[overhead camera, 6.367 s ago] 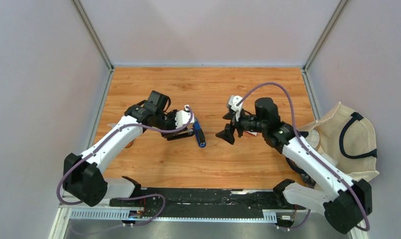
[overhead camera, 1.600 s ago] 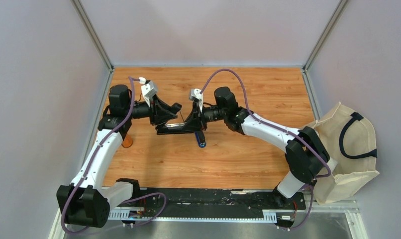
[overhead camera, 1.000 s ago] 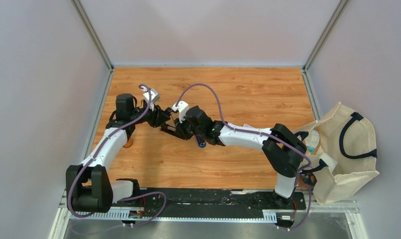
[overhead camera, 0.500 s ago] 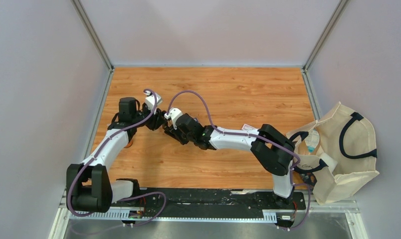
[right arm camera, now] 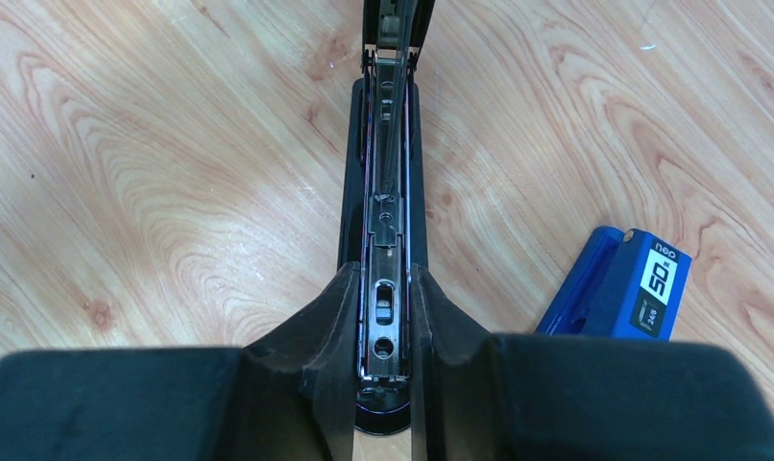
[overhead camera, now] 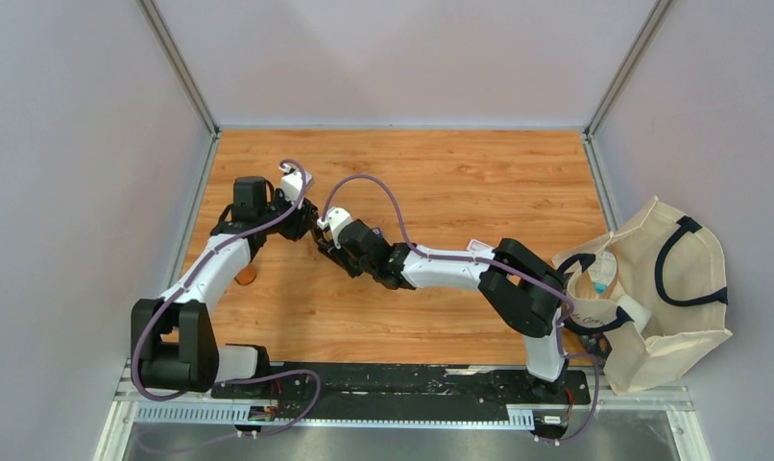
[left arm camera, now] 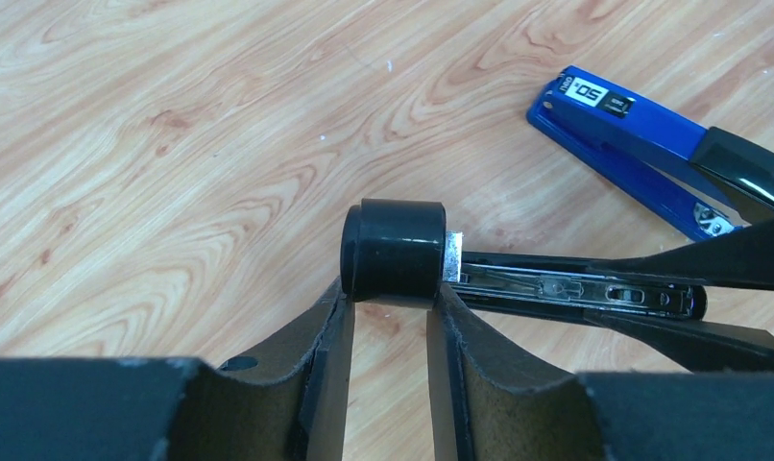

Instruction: Load the staples into the stapler

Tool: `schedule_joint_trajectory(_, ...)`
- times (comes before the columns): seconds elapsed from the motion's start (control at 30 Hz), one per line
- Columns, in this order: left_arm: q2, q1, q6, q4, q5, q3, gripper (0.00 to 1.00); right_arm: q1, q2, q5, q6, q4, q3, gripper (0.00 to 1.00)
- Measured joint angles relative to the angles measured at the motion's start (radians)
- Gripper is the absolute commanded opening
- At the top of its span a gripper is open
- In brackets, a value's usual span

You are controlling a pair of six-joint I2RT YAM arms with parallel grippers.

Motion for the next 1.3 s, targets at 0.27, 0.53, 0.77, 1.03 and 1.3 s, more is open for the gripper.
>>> schedule_joint_trajectory(0.27,0.1,0.0,-0.022,-0.06,-0.079,0.106,0.0,0.0,0.019,0.024,0.006,0.022,0.007,0.0)
schedule_joint_trajectory(0.53,0.22,0.004,-0.044,-0.145,-0.189,0.223,0.0,0.0,0.03,0.038,0.013,0.024,0.013,0.0)
schedule_joint_trajectory(0.77,0.382,0.014,-0.034,-0.271,-0.29,0.31,0.0,0.008,0.066,-0.002,-0.002,-0.054,0.007,0.0)
schedule_joint_trajectory(1.03,0.415,0.014,-0.043,-0.341,-0.285,0.37,0.0,0.015,0.066,-0.018,-0.006,-0.061,0.008,0.0)
schedule_joint_trajectory(1.3,0.244,0.014,-0.046,-0.331,-0.215,0.36,0.0,0.015,0.066,-0.017,-0.002,-0.062,0.009,0.0)
